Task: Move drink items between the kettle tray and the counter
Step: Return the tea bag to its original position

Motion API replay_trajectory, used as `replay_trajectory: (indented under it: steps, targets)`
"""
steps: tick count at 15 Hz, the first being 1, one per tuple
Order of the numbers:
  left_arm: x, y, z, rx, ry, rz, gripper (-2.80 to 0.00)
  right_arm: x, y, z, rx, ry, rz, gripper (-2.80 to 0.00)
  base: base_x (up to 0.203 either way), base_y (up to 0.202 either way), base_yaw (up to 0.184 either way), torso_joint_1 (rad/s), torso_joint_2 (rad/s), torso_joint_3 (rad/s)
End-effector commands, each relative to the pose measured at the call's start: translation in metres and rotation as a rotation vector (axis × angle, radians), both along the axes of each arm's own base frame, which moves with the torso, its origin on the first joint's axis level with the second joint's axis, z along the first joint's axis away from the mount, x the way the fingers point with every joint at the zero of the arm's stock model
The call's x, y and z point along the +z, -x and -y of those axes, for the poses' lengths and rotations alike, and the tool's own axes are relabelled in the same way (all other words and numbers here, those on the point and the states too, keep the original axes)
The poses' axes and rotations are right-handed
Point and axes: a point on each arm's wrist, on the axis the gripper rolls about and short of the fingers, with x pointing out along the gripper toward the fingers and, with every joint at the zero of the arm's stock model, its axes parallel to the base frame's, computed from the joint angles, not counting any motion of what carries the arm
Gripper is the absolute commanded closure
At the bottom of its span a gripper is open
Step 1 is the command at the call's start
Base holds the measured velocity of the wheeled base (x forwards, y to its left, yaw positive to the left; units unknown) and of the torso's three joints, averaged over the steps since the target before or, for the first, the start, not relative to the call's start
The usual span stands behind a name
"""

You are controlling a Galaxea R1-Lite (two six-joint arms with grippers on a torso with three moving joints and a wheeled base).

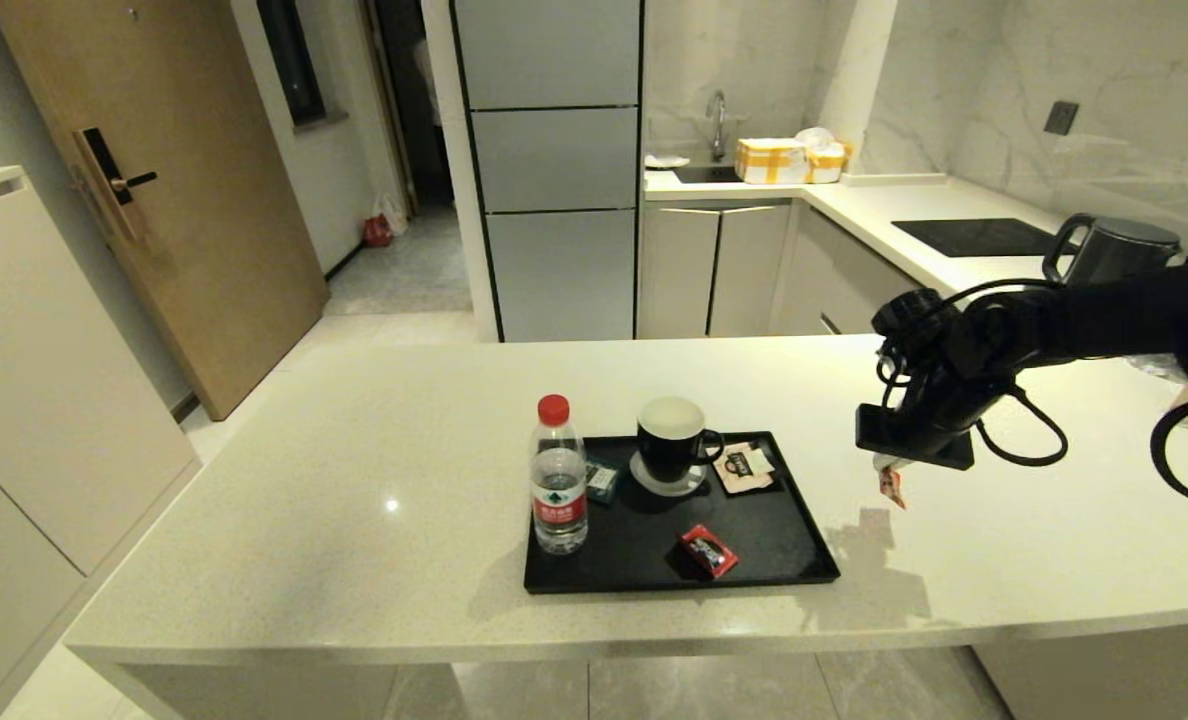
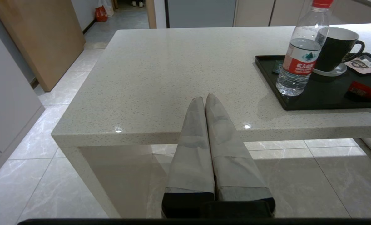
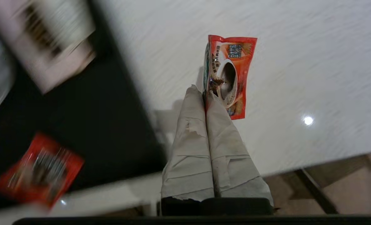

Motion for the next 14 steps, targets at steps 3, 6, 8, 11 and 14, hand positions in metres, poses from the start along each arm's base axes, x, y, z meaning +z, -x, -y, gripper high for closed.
replay_trajectory:
  steps: [3,6,8,11,14]
  targets:
    - [-0.004,-0.001,0.000,0.000,-0.001,-0.017,0.00,0.025,0.043,-0.068,0.194,0.004,0.019,0.00,0.000,0.000,0.000,0.000,0.00,0.000]
    - [-0.004,-0.001,0.000,0.000,0.000,-0.017,0.00,0.002,0.044,-0.096,0.250,0.018,-0.030,0.00,0.000,0.000,0.000,0.000,0.00,0.000]
    - [-0.004,-0.001,0.000,0.000,-0.001,-0.016,0.00,-0.015,0.038,-0.101,0.251,0.027,-0.063,0.00,0.000,0.000,0.000,0.000,0.00,0.000]
    - [-0.004,-0.001,0.000,0.000,-0.001,-0.016,0.00,-0.032,0.031,-0.104,0.245,0.032,-0.089,0.00,0.000,0.000,0.000,0.000,0.00,0.000]
    - [-0.004,-0.001,0.000,0.000,-0.001,-0.017,0.00,-0.033,0.027,-0.106,0.229,0.018,-0.067,-2.80,0.000,0.000,0.000,0.000,0.00,0.000]
